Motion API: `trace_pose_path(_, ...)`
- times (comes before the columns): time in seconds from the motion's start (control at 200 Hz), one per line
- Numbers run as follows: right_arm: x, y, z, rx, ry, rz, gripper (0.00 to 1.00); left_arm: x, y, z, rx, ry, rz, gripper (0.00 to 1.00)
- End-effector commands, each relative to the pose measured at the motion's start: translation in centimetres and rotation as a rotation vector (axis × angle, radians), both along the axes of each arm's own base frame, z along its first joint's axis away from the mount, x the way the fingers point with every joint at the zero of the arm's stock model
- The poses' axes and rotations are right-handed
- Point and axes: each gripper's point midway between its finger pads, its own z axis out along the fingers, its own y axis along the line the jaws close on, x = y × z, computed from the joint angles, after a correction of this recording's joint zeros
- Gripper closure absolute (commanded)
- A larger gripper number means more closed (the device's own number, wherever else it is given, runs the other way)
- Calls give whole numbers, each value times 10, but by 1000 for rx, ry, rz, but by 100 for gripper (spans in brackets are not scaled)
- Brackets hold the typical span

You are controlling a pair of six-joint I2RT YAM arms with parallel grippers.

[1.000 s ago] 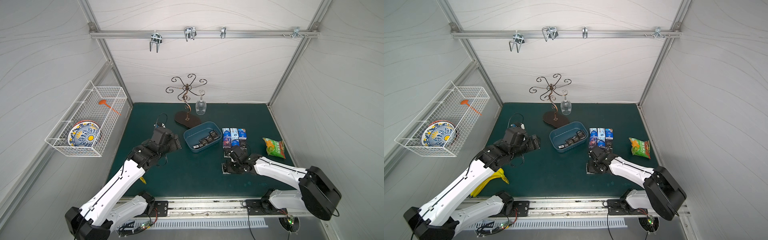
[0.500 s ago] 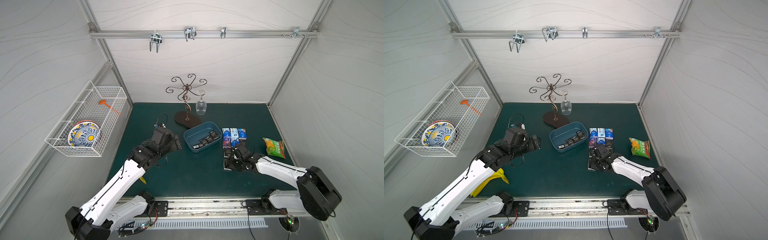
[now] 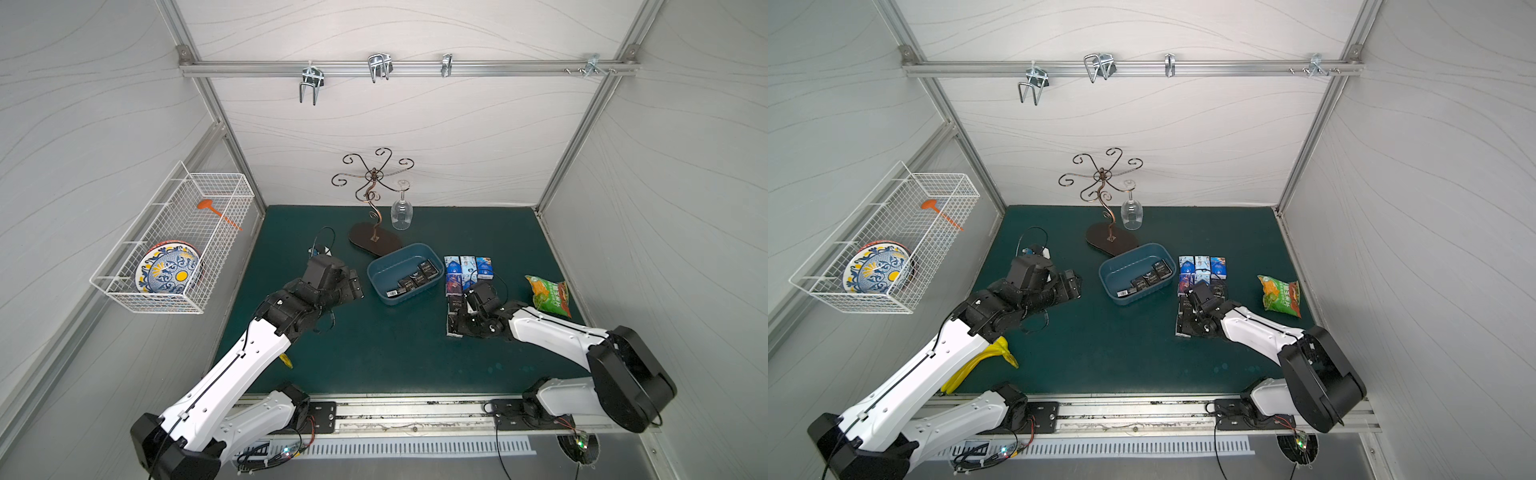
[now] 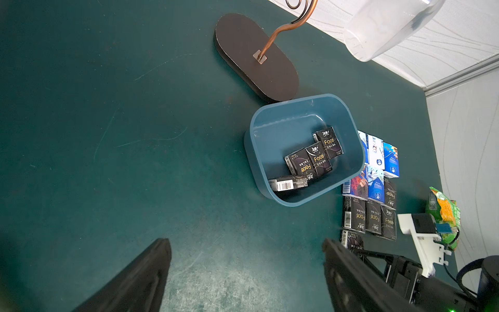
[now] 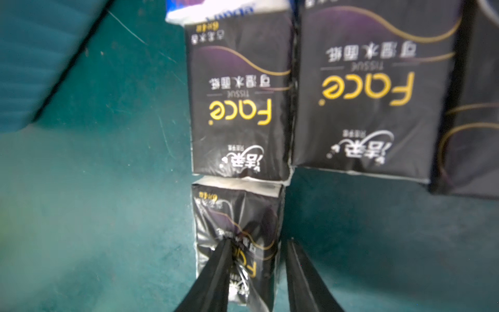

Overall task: Take the pocket tissues out of the storage box
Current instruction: Move the pocket tissues to the center of the board.

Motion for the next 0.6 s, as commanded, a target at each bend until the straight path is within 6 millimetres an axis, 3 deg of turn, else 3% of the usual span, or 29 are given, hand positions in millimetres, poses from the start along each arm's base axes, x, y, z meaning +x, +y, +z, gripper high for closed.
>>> trace_pose_path(0.0,-16,-27,-15,-132,72,3,61,6,1,12,-15,-51,16,8)
trace_pose_path(0.595,-4,-23,-14,-131,61,35,58,6,1,12,-14,-49,17,8)
